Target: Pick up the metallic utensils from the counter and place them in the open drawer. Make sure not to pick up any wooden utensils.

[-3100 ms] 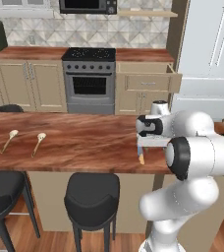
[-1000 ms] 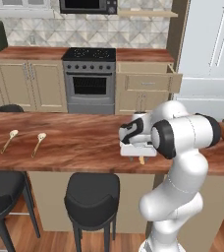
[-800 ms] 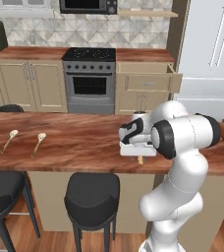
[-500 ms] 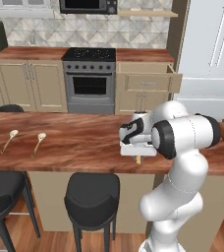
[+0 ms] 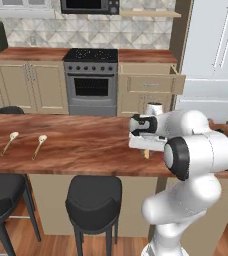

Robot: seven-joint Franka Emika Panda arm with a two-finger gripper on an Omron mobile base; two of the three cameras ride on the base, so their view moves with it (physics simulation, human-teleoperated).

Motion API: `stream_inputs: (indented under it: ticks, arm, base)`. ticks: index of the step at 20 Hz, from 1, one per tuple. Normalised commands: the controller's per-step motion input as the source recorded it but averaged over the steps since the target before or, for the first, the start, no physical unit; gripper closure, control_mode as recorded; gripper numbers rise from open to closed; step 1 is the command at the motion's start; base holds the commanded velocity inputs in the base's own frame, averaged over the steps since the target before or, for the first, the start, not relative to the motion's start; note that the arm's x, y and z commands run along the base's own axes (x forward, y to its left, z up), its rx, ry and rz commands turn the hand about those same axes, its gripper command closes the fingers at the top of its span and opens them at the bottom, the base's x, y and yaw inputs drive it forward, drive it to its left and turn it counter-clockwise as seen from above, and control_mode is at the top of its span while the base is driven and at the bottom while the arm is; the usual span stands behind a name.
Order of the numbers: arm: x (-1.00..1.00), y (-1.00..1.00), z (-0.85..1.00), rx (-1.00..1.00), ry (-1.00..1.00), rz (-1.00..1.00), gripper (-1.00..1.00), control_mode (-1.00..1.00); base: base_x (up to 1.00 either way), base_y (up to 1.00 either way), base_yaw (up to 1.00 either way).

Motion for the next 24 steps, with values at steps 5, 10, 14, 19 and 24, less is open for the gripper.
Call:
stream_inputs:
  ticks: [5, 10, 14, 19, 24]
  arm:
    - [-0.80, -0.86, 0.81, 0.11, -0.26, -0.11, 1.00, -1.00]
    - [-0.13, -0.20, 0.10, 0.01, -0.04, -0.03, 1.00, 1.00]
    - [0.00, 0.00, 0.00, 0.00, 0.00, 0.00, 1.00, 1.00]
    - [0.00, 0.00, 0.00, 0.00, 0.00, 0.00, 1.00, 1.00]
    - [0.00, 0.00, 0.00, 0.00, 0.00, 0.00, 1.00, 1.00]
  base:
    - [0.00, 0.00, 0.00]
    - [-0.16, -0.80, -0.13]
    - [-0.03, -1.00, -0.15]
    - [0.00, -1.00, -0.15]
    - [0.08, -1.00, -0.14]
